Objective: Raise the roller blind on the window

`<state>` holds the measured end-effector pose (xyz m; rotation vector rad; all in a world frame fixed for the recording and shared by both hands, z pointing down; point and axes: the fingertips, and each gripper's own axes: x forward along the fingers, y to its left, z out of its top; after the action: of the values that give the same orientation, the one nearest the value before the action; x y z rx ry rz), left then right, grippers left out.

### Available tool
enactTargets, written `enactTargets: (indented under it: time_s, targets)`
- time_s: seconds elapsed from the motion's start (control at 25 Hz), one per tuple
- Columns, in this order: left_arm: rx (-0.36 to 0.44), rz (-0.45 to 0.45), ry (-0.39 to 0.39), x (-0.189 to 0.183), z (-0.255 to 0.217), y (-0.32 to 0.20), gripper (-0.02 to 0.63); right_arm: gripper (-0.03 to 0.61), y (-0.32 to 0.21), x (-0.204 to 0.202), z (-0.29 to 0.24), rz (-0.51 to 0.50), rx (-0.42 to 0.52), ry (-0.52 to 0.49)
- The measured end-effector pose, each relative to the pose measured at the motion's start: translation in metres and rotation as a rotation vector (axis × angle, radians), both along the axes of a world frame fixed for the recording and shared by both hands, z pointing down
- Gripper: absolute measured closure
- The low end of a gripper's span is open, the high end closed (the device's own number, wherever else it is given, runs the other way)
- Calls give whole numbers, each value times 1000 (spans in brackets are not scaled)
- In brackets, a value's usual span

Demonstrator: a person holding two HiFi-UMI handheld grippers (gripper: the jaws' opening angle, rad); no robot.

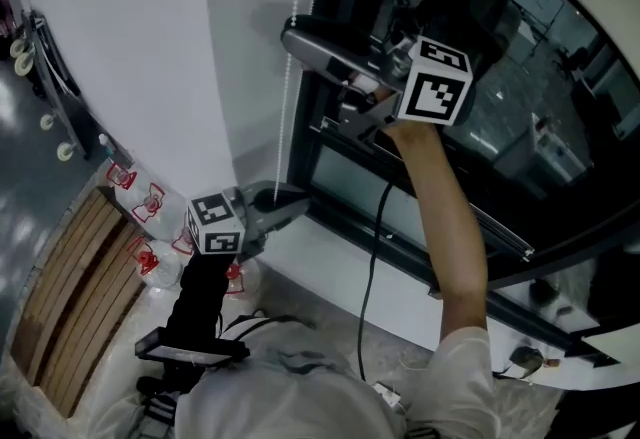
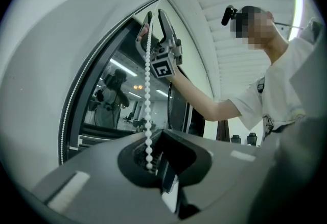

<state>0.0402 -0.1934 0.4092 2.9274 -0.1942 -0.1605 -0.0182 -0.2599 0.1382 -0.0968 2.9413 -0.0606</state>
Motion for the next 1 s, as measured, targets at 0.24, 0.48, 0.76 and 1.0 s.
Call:
enactTargets:
  time_s: [0.24,0.48,0.76,1.0]
  targets:
    - [8,-4,0,-1,-1,0,615,484,4,-7,-44,-6,79,-10]
    - [6,-6,1,-2,0,-1,615,557,2,-10,-47,-6,75,-6]
    - [2,-5,2,-2,5,-3,615,563,2,-7,-39,-37,7,-4]
    - [-6,0,4,1,-3,-7,615,564,2,-8,-30,-26,7,40]
